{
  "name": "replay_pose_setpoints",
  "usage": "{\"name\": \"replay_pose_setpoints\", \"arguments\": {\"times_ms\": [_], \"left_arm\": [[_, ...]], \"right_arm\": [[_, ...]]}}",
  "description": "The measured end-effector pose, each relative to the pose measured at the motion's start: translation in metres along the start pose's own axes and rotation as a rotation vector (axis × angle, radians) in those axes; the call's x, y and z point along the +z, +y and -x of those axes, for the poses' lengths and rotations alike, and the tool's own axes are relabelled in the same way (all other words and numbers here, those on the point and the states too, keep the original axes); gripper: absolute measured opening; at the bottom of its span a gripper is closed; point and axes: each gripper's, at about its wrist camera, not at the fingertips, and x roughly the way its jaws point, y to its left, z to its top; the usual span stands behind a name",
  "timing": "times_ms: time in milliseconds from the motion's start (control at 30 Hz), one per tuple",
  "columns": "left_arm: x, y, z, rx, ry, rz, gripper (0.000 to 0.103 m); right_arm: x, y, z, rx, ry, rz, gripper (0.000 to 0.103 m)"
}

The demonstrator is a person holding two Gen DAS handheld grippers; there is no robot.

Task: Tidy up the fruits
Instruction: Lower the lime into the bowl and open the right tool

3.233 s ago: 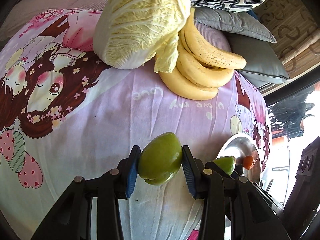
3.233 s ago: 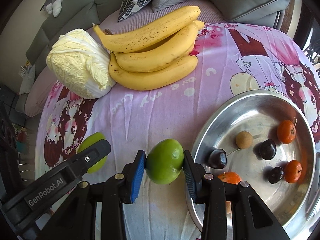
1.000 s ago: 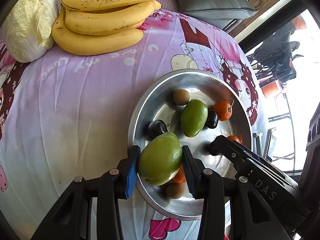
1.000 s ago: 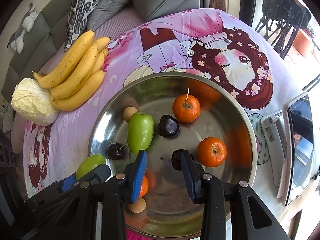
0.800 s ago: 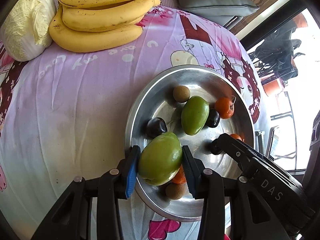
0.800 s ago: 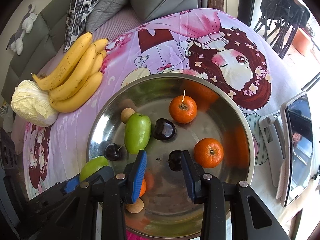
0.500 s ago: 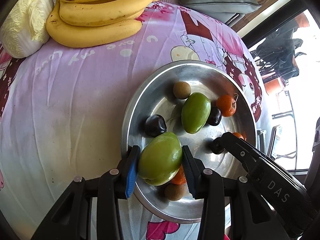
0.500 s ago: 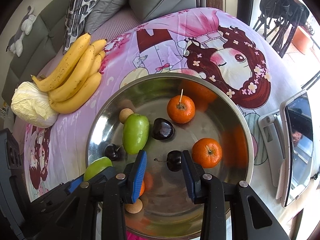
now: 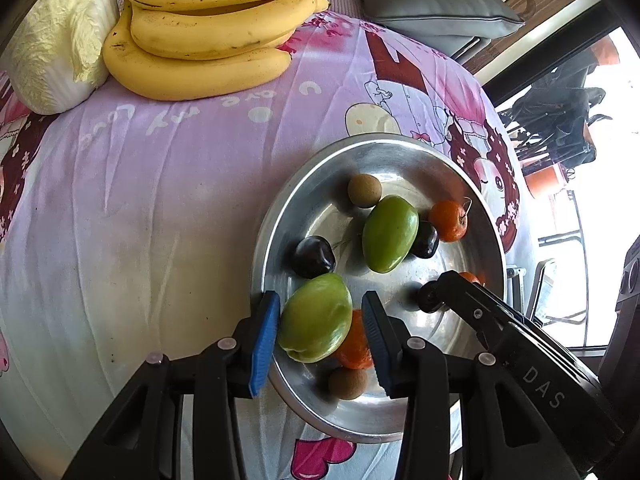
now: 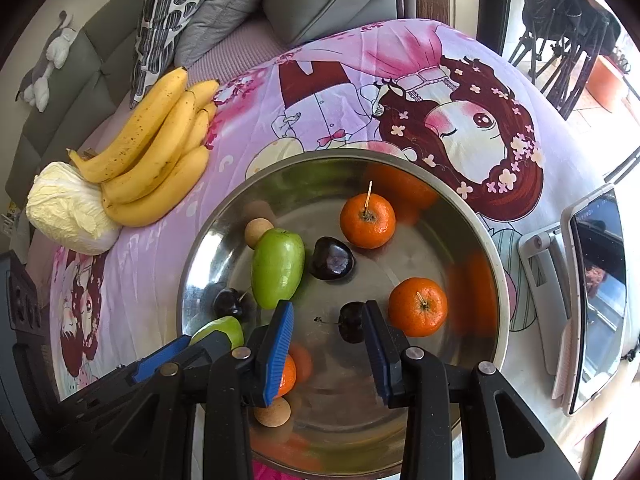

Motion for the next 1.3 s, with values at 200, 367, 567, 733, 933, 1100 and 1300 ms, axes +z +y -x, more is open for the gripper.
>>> {"name": "replay_pose_setpoints", "arguments": {"times_ms": [200, 367, 567, 733, 933, 1100, 1300], "left_arm": [[0.004, 0.010, 0.017, 0.017, -0.049, 0.023, 0.043], [0.009, 0.024, 0.028, 0.085, -0.096, 0.051, 0.045], [0.013, 0.047, 0.029, 0.217, -0.106, 0.092, 0.058], [0.013, 0.053, 0.026, 0.292, -0.115, 0.082, 0.075], [0.014, 0.052, 0.020, 0.340, -0.116, 0.052, 0.079], [0.014, 0.057, 0.019, 0.357, -0.114, 0.066, 0.090], [0.014, 0.065, 0.019, 0.373, -0.103, 0.084, 0.090]], "right_arm": [[0.000, 0.000, 0.000, 0.001, 0.001, 0.008, 0.038], [0.000, 0.003, -0.002, 0.004, 0.009, 0.021, 0.038], [-0.002, 0.009, -0.005, 0.001, 0.016, 0.039, 0.038], [-0.003, 0.017, -0.013, -0.018, 0.042, 0.068, 0.046], [-0.004, 0.025, -0.016, -0.029, 0.038, 0.100, 0.071], [-0.005, 0.028, -0.019, -0.041, 0.042, 0.116, 0.076], [-0.005, 0.030, -0.022, -0.051, 0.038, 0.127, 0.087]]}}
